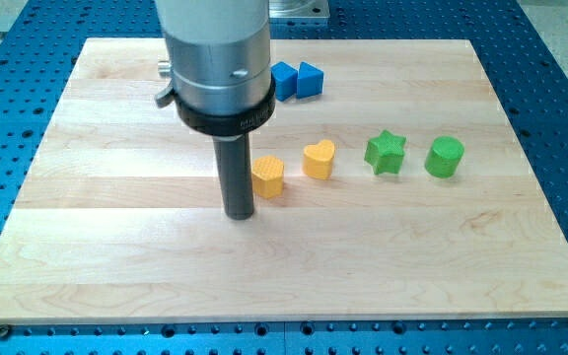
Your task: Push the green star slightly downwards
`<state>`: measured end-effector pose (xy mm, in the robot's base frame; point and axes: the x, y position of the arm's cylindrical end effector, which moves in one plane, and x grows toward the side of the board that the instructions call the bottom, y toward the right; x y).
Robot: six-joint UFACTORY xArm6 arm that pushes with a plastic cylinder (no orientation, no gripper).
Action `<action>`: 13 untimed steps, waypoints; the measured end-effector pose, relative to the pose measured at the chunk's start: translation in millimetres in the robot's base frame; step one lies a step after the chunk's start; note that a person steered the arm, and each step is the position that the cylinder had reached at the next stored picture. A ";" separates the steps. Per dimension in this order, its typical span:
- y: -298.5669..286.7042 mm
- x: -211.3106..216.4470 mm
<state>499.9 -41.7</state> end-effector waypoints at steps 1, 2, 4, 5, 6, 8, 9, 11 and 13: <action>18.4 -25.4; 20.3 -11.7; 138.1 26.8; 150.4 9.0; 193.7 8.8; 331.8 -59.2; 314.5 -106.0; 161.7 -126.9; 160.7 -91.7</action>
<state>408.2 119.0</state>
